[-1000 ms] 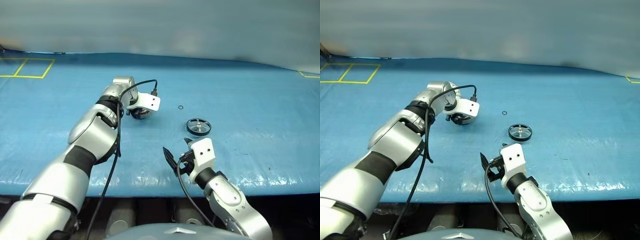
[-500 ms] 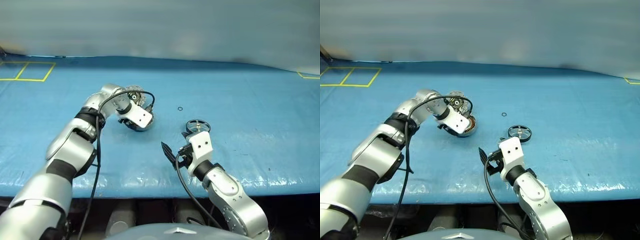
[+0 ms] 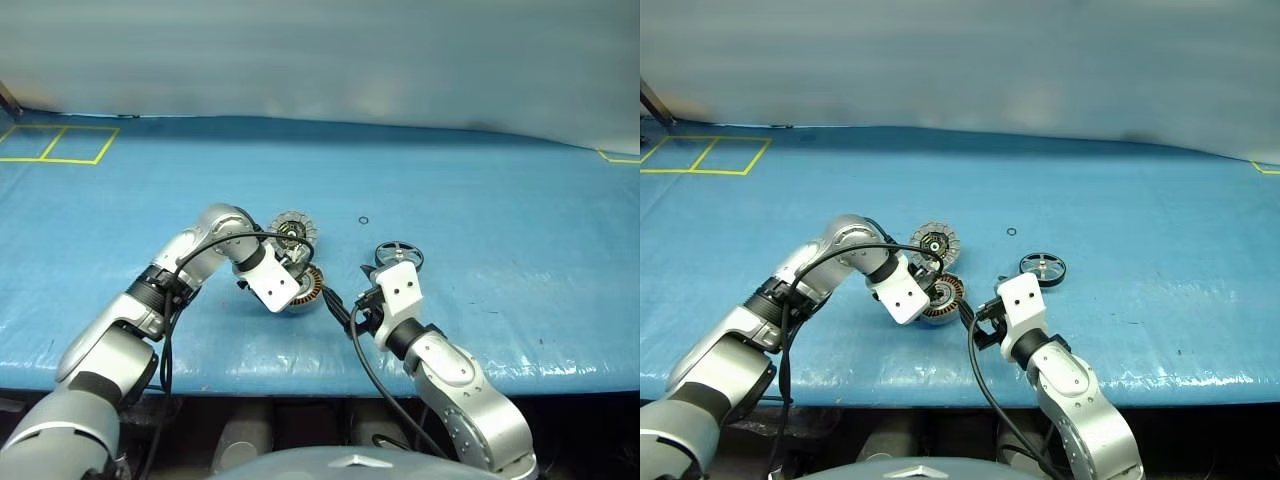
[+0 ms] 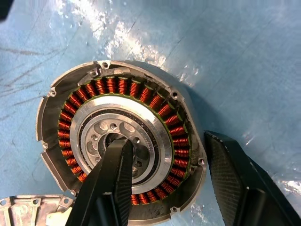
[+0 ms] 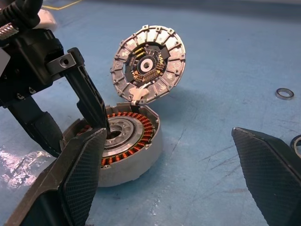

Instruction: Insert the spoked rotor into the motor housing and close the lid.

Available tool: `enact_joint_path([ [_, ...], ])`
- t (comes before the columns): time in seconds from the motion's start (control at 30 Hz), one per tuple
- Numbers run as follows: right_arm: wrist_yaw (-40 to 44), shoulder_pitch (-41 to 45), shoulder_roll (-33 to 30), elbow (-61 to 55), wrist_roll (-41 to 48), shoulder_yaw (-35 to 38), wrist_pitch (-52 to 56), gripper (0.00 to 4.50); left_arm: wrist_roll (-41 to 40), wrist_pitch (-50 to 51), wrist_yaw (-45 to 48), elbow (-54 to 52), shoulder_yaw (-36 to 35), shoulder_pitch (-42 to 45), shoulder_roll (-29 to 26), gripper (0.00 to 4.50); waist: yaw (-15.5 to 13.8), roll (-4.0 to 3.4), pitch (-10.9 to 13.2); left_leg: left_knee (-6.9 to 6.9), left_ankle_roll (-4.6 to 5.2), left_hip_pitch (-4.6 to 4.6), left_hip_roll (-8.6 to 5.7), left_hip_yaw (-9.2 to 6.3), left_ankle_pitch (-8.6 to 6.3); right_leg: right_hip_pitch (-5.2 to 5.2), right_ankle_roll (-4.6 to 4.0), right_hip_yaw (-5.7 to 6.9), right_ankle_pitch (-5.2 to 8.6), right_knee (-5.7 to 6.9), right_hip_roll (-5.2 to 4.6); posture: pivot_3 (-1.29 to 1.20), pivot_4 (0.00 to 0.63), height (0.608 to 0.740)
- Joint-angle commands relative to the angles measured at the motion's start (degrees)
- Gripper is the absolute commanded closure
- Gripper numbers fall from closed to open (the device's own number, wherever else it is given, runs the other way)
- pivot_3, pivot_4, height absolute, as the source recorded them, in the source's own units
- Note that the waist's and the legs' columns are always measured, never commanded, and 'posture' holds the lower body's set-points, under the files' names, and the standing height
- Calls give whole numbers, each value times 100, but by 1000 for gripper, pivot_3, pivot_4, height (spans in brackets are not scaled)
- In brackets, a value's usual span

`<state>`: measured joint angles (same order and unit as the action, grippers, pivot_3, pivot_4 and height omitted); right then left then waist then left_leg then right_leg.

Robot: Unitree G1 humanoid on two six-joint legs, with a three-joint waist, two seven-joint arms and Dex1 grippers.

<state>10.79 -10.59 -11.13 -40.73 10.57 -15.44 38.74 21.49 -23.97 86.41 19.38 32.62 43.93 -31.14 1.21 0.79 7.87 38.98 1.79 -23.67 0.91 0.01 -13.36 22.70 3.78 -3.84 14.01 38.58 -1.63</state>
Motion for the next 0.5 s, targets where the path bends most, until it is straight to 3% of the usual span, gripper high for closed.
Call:
enact_joint_path([
  [0.03,-18,-39,4,-148,4,62,-147,0,211,-132,-121,231,367,-102,84,2478,-11,-1,0,-1,0,0,0,0,0,1,0,0,0,-1,0,0,150,740],
  [0.33,-37,-99,-23,-190,-29,70,-159,0,616,-511,-486,577,630,74,122,2478,-53,-12,-6,-1,9,9,1,-4,4,-8,3,3,1,-47,-12,0,150,740],
  [0.5,-40,-95,-28,-189,-52,45,-157,0,743,-448,-612,644,702,196,247,2478,-60,-17,-9,-5,20,4,-13,-3,4,-14,3,22,1,-65,-89,0,150,740],
])
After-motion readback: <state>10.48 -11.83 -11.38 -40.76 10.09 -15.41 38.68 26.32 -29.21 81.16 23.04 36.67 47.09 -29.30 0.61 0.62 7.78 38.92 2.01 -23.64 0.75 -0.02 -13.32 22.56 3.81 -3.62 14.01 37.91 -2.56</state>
